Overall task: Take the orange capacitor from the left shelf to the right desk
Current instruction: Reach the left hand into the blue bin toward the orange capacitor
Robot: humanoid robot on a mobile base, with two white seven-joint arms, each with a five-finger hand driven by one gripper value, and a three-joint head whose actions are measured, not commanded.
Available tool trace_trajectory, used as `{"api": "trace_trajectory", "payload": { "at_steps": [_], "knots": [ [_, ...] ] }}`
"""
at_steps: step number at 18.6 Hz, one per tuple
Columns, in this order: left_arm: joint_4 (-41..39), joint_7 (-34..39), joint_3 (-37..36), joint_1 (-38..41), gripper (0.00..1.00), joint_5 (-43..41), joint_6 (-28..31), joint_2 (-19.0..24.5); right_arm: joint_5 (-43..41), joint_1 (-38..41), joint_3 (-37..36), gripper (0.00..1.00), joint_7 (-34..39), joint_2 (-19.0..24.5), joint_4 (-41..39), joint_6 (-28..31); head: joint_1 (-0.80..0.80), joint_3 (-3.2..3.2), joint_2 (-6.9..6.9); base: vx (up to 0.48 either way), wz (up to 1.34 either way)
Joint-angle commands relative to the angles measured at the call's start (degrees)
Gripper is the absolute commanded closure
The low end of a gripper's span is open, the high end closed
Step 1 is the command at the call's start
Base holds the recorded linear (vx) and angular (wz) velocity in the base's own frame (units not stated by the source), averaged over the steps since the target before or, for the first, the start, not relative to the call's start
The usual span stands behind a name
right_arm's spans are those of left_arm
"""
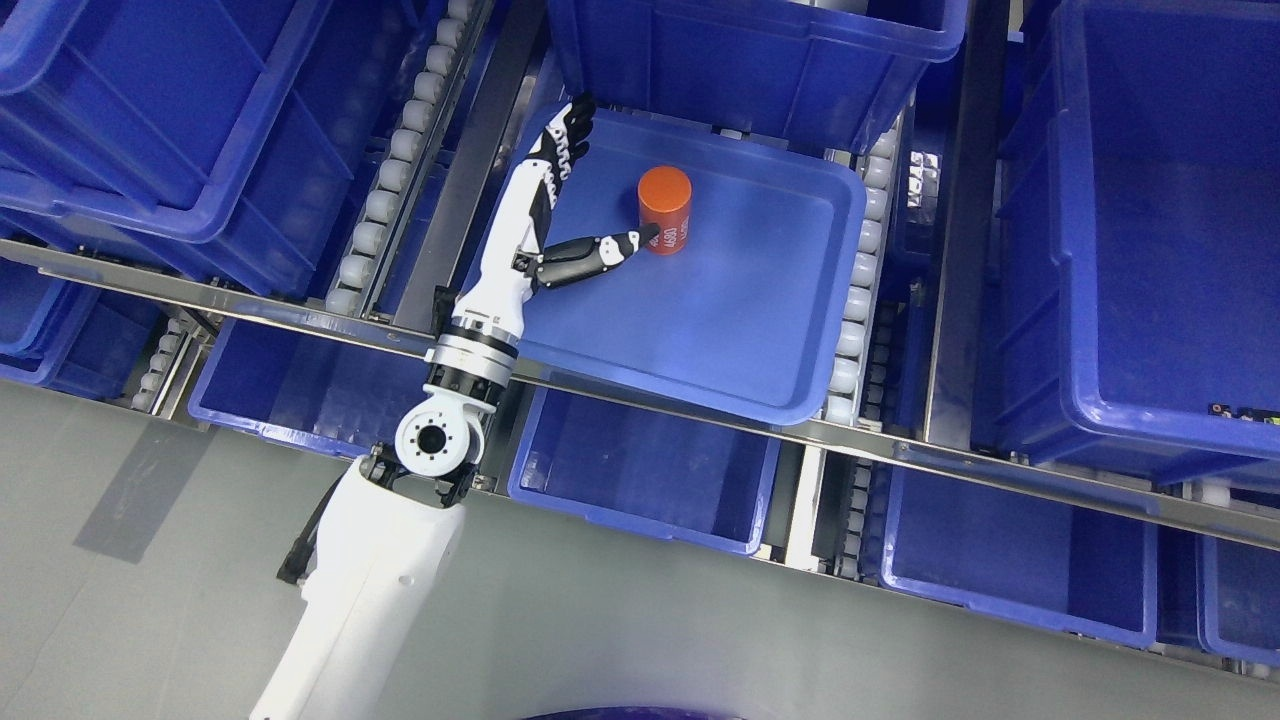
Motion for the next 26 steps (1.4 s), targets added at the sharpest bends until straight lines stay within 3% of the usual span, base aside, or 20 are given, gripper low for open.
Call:
{"api": "trace_trajectory", "payload": {
  "at_steps": [1, 8, 14, 18, 21, 26],
  "knots": [
    [8.4, 0.0, -6.7, -3.6, 0.06, 0.9, 0.1, 0.9, 0.3, -0.1, -0.6, 0.0, 0.0, -1.0, -1.9, 0.0, 0.0, 0.0, 0.0, 0.0, 0.0],
    [9.2, 0.0, -8.2, -4.5, 0.08, 0.8, 0.4, 0.9, 0.3, -0.1, -0.6, 0.0, -0.1, -1.0, -1.9, 0.0, 0.0, 0.0, 0.0, 0.0, 0.0],
    [9.8, -0.1, -8.1, -4.8, 0.25, 0.8, 0.3, 0.9, 0.3, -0.1, -0.6, 0.0, 0.0, -1.0, -1.9, 0.0, 0.0, 0.0, 0.0, 0.0, 0.0],
    [10.2, -4.1, -7.1, -4.8, 0.33, 0.9, 0.2, 0.9, 0.3, -0.1, -0.6, 0.0, 0.0, -1.0, -1.9, 0.0, 0.0, 0.0, 0.0, 0.0, 0.0],
    [11.3, -4.1, -6.5, -4.8, 0.43, 0.9, -0.4, 0.9, 0.3, -0.1, -0.6, 0.0, 0.0, -1.0, -1.9, 0.0, 0.0, 0.0, 0.0, 0.0, 0.0],
    [13.7, -4.1, -4.4, -4.8, 0.75, 1.0, -4.7, 0.9, 0.3, -0.1, -0.6, 0.0, 0.0, -1.0, -1.9, 0.0, 0.0, 0.0, 0.0, 0.0, 0.0]
  ]
}}
